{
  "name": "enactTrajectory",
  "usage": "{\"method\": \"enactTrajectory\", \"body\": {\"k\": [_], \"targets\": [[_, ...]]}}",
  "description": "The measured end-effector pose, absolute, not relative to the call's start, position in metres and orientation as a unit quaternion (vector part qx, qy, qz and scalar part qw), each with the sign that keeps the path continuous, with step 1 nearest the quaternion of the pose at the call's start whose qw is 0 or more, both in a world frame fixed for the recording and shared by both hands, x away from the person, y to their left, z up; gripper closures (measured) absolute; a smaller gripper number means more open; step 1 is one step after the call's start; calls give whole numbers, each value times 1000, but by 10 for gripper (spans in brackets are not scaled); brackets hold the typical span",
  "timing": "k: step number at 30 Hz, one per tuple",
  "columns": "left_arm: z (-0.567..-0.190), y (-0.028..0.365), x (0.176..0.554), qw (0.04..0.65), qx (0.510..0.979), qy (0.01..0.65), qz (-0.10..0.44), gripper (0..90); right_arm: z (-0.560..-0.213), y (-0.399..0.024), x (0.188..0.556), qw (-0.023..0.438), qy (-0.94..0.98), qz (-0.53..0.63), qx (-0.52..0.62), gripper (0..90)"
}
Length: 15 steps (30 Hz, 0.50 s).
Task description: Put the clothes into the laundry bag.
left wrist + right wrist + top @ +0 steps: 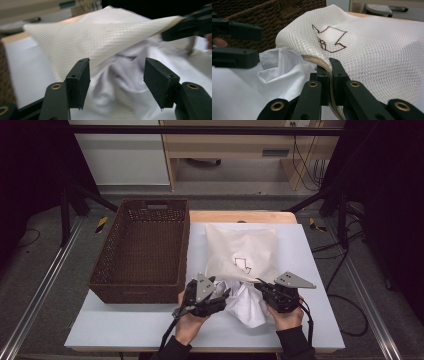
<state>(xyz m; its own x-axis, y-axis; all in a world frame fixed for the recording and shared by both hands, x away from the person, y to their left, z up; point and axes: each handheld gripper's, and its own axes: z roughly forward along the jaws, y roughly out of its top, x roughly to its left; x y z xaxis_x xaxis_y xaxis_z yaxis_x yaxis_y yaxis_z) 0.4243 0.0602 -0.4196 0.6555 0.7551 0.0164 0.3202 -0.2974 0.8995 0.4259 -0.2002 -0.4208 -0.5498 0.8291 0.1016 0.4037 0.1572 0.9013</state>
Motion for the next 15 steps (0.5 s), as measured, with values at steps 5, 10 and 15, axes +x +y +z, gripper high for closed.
{"method": "enactTrajectory", "body": {"k": [5, 10, 15], "targets": [[-435, 65, 439, 453, 780, 380, 208, 437, -422, -200, 426, 214, 731, 492, 422, 870], [-440, 55, 439, 457, 792, 367, 173, 797, -422, -200, 426, 215, 732, 491, 421, 870], [-427, 36, 436, 494, 789, 335, 145, 858, -421, -200, 426, 216, 731, 492, 420, 870]]}}
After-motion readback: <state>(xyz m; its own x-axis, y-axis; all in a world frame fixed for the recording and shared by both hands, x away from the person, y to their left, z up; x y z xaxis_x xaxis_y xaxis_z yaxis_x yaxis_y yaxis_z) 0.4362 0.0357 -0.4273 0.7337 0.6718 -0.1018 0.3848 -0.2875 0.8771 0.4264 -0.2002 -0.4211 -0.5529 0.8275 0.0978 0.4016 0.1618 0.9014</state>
